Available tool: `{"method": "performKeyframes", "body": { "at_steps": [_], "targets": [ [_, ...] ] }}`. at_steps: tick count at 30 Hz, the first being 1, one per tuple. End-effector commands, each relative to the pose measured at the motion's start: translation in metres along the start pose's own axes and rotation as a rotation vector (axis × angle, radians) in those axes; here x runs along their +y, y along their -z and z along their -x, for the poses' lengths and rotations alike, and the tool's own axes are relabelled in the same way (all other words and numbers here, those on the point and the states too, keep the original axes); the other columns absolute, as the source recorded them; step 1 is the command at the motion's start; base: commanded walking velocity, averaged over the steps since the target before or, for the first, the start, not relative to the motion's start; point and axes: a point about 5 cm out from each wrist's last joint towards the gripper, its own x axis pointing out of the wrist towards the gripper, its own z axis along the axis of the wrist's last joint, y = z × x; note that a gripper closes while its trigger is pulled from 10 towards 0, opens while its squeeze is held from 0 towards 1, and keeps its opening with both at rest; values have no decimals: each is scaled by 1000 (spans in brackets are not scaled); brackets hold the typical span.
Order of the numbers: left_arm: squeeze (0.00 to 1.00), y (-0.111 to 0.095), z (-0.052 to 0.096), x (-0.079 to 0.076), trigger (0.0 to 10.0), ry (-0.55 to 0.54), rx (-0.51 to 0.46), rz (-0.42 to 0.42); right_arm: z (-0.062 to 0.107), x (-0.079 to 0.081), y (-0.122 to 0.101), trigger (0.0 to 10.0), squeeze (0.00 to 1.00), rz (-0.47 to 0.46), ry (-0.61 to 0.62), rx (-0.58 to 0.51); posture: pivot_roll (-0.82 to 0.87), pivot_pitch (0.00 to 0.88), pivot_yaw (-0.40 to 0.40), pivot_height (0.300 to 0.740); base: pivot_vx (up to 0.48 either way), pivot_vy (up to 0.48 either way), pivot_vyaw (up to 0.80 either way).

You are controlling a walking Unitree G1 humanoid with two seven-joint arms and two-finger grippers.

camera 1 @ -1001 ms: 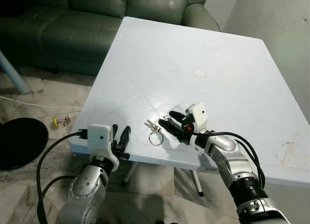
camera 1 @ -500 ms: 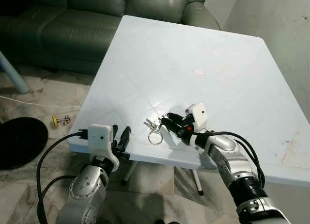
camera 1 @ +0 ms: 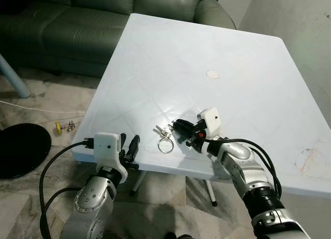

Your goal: Hang keys on a hook

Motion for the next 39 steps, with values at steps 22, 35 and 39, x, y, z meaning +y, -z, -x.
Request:
{"method": "performKeyframes", "body": {
  "at_steps": [22,35,39],
  "targets": [
    [0,-4,0,-3,10000,-5,-11,0,3,-10,-4,0,0,0,55,-28,274,189,-137,740,0,0,0],
    [0,-10,-16,-4,10000,-13,-44,-1,8,-34,-64,1686,0,-152,235,-345,250,140,-129,740,0,0,0],
    [0,-12,-22,-5,10000,-8,-53,1,11,-31,-64,4863,0,165,236,-224,239,126,-124,740,0,0,0]
  ]
}}
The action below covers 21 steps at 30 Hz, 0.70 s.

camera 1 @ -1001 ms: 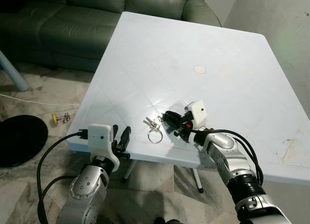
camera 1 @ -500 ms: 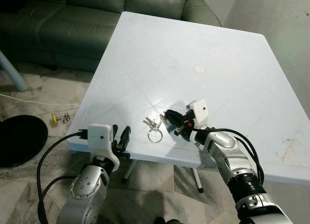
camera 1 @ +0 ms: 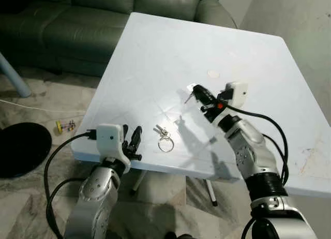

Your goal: Hang keys on a hook

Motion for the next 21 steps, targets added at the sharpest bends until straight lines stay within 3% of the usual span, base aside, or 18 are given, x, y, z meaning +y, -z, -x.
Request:
{"method": "performKeyframes", "body": {
  "at_steps": [1,2,3,4,8,9,10,11,16,18,19,20,21],
  "targets": [
    [0,1,-3,-2,10000,-5,1,-5,3,3,0,4863,0,230,-41,51,239,126,-124,740,0,0,0],
    [0,0,-5,-2,10000,-2,-3,-5,6,6,0,8275,0,386,-90,85,234,120,-123,740,0,0,0],
    [0,0,-7,-2,10000,-1,-6,-6,7,8,0,8275,0,485,-128,105,234,120,-123,740,0,0,0],
    [0,-1,-9,-2,10000,1,-10,-5,10,10,1,10000,0,622,-197,143,223,111,-120,740,0,0,0],
    [0,-1,-15,-4,10000,12,-22,8,18,9,2,10000,0,1121,-365,240,206,100,-119,740,0,0,0],
    [0,-1,-16,-6,10000,16,-23,8,19,8,2,10000,0,1217,-384,251,206,100,-119,740,0,0,0],
    [0,-1,-16,-6,10000,16,-23,8,19,8,2,10000,0,1217,-384,251,206,100,-119,740,0,0,0],
    [0,-1,-18,-8,10000,23,-25,10,19,4,-1,10000,0,1328,-361,231,191,92,-120,740,0,0,0],
    [0,0,-21,-9,10000,25,-30,15,20,0,-1,10000,0,1201,-293,211,186,86,-120,740,0,0,0],
    [0,0,-21,-8,10000,22,-32,20,19,-1,-3,10000,0,963,-217,187,182,85,-121,740,0,0,0],
    [0,0,-22,-8,10000,20,-36,29,18,-3,-5,10000,0,703,-156,156,182,85,-121,740,0,0,0],
    [0,0,-22,-8,10000,20,-36,29,18,-3,-5,10000,0,703,-156,156,182,85,-121,740,0,0,0],
    [0,0,-23,-8,10000,19,-39,29,19,-2,-5,10000,0,599,-152,145,182,85,-121,740,0,0,0]
  ]
}}
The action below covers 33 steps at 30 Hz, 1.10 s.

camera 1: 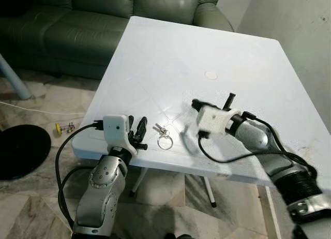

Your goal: Hang keys on a hook

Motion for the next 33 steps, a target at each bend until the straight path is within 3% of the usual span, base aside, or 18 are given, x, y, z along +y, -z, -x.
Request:
{"method": "performKeyframes", "body": {
  "at_steps": [1,3,4,5,6,9,14,19,23,30,31,33],
  "targets": [
    [0,0,-2,-2,10000,2,-5,3,8,-8,3,10000,0,-232,33,-27,181,83,-121,740,0,0,0],
    [0,-1,-4,-2,10000,1,-12,10,10,-12,-2,10000,0,-506,84,-106,180,83,-121,740,0,0,0],
    [0,-1,-4,-2,10000,1,-12,10,10,-12,-2,10000,0,-506,84,-106,180,83,-121,740,0,0,0],
    [0,-1,-5,-2,10000,1,-16,12,12,-18,-5,10000,0,-655,138,-170,176,82,-119,740,0,0,0],
    [0,-2,-6,-2,10000,0,-20,11,14,-24,-7,10000,0,-728,217,-211,172,80,-116,740,0,0,0],
    [0,-4,-8,-1,10000,-6,-34,18,21,-33,-6,10000,0,-888,379,-266,167,75,-110,740,0,0,0],
    [0,-16,-18,9,10000,-44,-78,20,36,-30,3,10000,0,-996,522,-257,162,63,-104,740,0,0,0],
    [0,-28,-27,23,10000,-100,-115,32,47,-26,2,10000,0,-995,578,-258,154,47,-93,740,0,0,0],
    [0,-41,-33,33,10000,-115,-154,-8,56,-20,1,10000,0,-968,622,-237,152,36,-90,740,0,0,0],
    [0,-54,-31,38,10000,-76,-185,-23,64,-16,-11,10000,0,-809,622,-222,155,26,-89,740,0,0,0],
    [0,-52,-25,37,10000,-50,-173,-20,66,-12,-16,10000,0,-734,607,-214,156,18,-84,740,0,0,0],
    [0,-48,-21,37,10000,-35,-161,-11,68,-7,-17,10000,0,-699,597,-206,157,15,-82,740,0,0,0]
  ]
}}
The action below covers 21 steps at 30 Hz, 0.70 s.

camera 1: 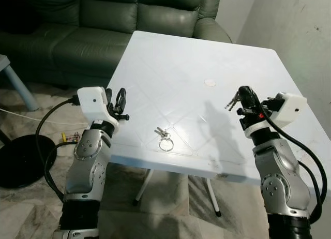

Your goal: Hang keys on a hook

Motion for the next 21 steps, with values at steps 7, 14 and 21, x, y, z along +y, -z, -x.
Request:
{"method": "performKeyframes", "body": {
  "at_steps": [7,14,21],
  "targets": [
    [0,19,20,-8,10000,39,53,9,23,5,16,10000,0,110,-9,38,166,7,-81,740,0,0,0],
    [0,44,27,-7,10000,26,125,16,32,-1,47,10000,0,178,11,137,169,4,-85,740,0,0,0],
    [0,44,20,3,10000,5,123,17,18,-4,52,10000,0,212,-5,149,171,9,-85,740,0,0,0]
  ]
}}
